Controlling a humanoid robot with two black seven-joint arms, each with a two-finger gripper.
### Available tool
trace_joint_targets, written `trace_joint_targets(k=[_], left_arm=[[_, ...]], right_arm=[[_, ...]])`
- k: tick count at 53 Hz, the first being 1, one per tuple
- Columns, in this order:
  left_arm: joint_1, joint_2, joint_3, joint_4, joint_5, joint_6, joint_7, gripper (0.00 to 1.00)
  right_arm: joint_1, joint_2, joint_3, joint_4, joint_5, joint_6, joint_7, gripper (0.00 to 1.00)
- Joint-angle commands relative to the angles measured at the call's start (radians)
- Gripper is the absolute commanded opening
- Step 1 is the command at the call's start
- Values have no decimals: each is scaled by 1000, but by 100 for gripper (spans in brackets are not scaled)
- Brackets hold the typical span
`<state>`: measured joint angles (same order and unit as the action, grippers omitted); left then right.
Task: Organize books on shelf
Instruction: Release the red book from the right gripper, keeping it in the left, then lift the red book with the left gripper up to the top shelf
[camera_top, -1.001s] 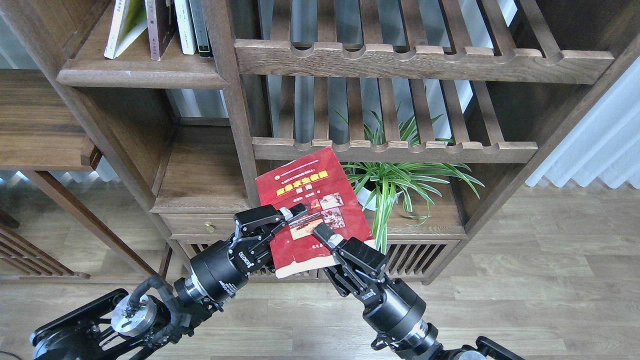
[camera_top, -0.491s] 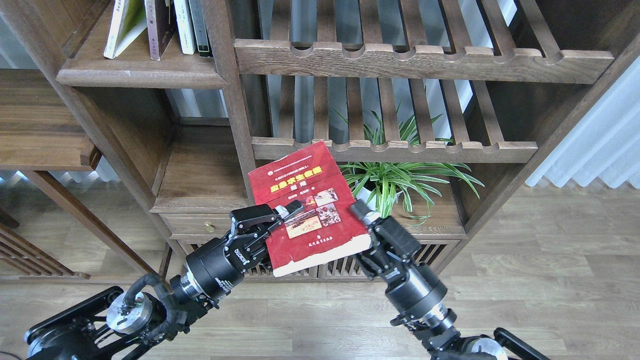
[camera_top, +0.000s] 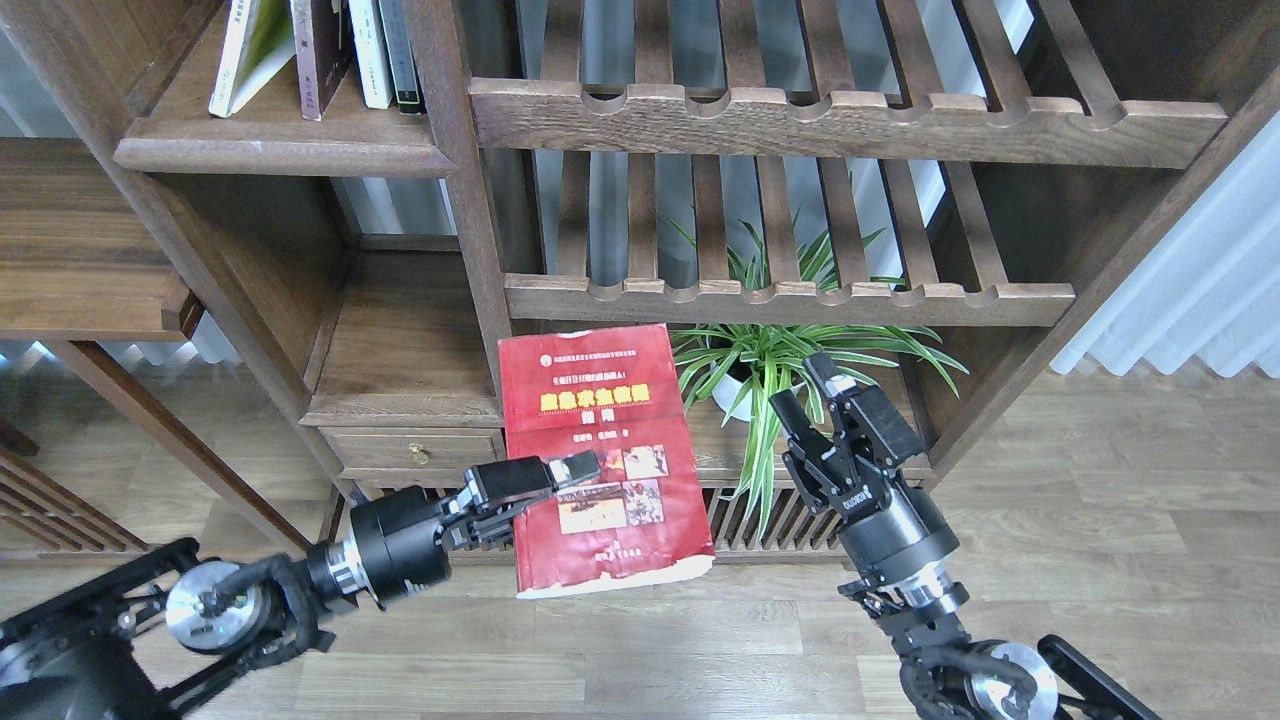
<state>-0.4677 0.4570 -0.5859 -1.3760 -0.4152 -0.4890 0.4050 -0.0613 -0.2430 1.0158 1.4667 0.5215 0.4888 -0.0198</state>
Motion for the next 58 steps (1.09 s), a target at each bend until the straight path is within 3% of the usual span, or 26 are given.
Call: trace_joint_targets(k=[1,27,58], left_arm=[[-14,38,-6,0,72,0,0,8],[-43,110,-110,-2,352,0,-3,5],[-144,123,-337,-3,366,0,-12,6]], right_arm=[[20,16,0,-9,-3,0,0,74],[26,18,-6,-48,-8,0,-2,74],[31,19,-6,-106,-21,0,0,74]])
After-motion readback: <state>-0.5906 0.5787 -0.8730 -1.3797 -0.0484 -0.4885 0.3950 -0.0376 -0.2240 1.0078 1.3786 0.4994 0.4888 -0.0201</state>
